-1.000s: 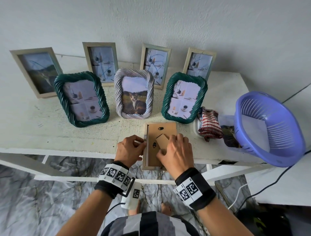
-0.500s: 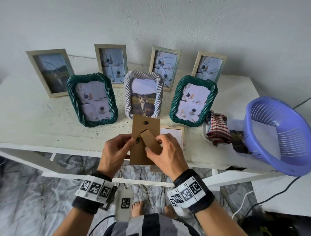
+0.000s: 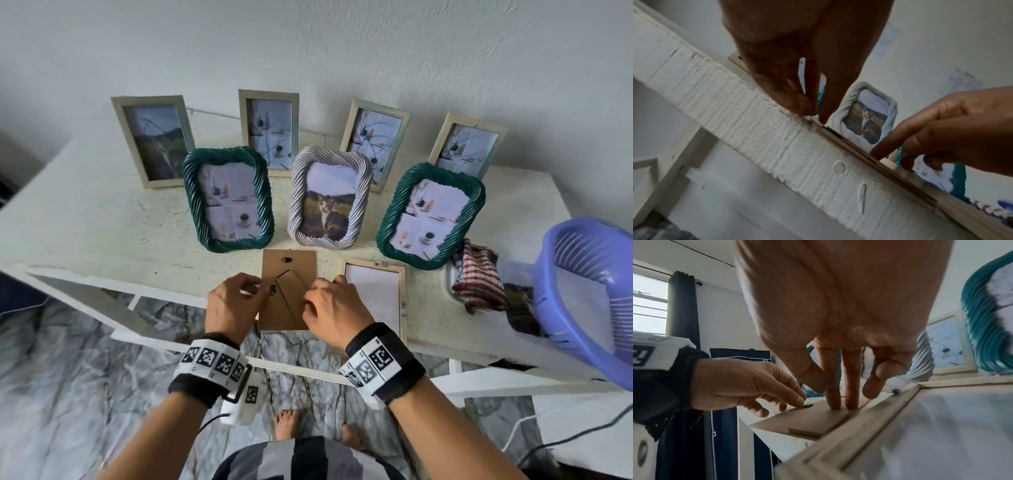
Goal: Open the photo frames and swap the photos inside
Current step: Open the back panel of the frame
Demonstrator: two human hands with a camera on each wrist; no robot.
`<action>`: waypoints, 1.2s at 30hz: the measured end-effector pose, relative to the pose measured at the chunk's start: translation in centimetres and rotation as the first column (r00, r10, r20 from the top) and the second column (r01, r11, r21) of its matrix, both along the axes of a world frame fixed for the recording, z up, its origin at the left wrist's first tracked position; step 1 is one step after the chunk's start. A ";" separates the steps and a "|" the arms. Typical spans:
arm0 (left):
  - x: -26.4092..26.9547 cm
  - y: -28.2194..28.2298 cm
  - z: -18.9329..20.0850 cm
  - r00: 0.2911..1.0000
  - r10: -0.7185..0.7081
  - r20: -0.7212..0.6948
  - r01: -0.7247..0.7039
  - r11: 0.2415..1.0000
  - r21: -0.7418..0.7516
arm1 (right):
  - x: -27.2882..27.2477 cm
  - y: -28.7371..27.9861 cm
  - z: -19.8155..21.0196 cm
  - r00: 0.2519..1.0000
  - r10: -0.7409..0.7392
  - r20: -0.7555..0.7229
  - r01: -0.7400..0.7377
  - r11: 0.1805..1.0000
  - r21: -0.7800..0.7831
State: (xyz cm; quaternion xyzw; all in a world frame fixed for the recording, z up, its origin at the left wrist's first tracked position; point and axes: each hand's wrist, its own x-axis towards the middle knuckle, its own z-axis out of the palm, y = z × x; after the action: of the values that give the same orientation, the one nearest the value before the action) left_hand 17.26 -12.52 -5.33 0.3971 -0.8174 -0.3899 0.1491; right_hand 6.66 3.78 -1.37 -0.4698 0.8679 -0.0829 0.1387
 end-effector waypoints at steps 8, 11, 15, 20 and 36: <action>-1.5 3.1 1.2 0.968 -0.223 -0.114 0.193 0.956 -0.223 | 0.0 4.2 0.2 0.985 -0.157 0.076 0.173 0.937 -0.304; -2.5 5.3 2.1 0.915 -0.359 -0.183 0.340 0.932 -0.126 | -0.9 7.4 -0.1 0.948 -0.318 -0.016 0.313 0.940 -0.133; -3.9 7.6 2.0 0.888 -0.443 -0.125 0.447 0.894 0.003 | -2.6 9.9 -0.8 0.929 -0.367 0.050 0.361 0.927 0.099; -5.1 8.7 1.5 0.889 -0.449 -0.088 0.448 0.893 -0.030 | -3.3 9.8 -2.2 0.935 -0.343 0.085 0.331 0.934 0.132; -5.8 9.2 1.7 0.919 -0.391 -0.051 0.392 0.920 -0.002 | -3.0 9.1 -2.4 0.930 -0.341 0.140 0.329 0.939 0.106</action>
State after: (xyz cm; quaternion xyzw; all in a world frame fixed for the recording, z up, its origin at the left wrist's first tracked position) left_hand 11.45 -3.31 -3.66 0.2164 -0.8745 -0.4253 0.0871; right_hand 3.68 12.90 -3.75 -0.3009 0.9244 -0.1068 0.2088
